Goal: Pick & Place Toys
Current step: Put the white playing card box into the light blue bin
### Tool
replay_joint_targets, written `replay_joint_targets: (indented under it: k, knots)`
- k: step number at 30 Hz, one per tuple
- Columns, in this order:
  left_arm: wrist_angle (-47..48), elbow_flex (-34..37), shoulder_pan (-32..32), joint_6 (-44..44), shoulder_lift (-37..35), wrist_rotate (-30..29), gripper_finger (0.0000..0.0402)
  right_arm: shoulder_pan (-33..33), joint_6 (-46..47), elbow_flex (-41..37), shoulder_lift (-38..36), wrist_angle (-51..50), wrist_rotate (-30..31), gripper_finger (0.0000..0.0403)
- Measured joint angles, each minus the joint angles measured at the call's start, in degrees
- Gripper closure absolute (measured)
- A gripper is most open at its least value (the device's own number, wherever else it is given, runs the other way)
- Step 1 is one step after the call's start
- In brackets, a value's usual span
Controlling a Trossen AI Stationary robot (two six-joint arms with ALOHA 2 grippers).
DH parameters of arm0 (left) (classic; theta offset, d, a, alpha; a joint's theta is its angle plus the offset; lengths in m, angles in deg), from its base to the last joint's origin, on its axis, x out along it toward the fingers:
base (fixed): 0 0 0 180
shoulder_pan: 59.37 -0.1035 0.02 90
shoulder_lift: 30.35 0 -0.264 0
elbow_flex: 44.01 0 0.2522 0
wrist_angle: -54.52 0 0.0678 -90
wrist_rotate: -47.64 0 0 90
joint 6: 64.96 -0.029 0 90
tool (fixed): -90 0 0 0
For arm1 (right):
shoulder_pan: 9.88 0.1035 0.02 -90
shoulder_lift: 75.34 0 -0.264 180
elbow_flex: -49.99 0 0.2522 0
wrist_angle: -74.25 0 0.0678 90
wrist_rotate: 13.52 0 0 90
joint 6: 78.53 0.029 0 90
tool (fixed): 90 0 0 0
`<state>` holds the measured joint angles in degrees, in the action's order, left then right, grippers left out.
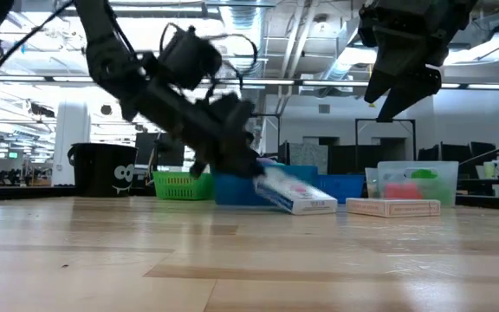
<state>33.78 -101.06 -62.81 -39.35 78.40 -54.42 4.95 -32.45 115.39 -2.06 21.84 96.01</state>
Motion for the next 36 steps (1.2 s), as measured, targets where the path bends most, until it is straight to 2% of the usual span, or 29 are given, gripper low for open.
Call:
replay_joint_targets:
  k: [12,16,24,28,36]
  knots:
    - [10.67,-0.07,-0.11,-7.63,-19.24,-1.31,0.0401,0.03,-3.16,0.62,-0.18,3.11,0.07,0.0076]
    - [14.28,-0.09,-0.13,-7.65,-25.47,-1.45,0.0401,-0.55,-7.49,2.20,-0.24,7.76,0.13,0.0076]
    - [14.22,-0.11,-0.13,-7.33,-34.39,0.11,0.0401,-2.63,-16.76,2.99,-0.26,22.10,-0.02,0.0076]
    - [14.00,-0.11,-0.15,-5.90,-37.66,2.20,0.0401,-3.80,-21.92,2.99,-0.26,24.76,-0.07,0.0076]
    - [12.14,-0.11,-0.17,-2.66,-40.07,11.54,0.0401,-5.76,-27.86,2.99,-0.26,27.52,-0.13,0.0076]
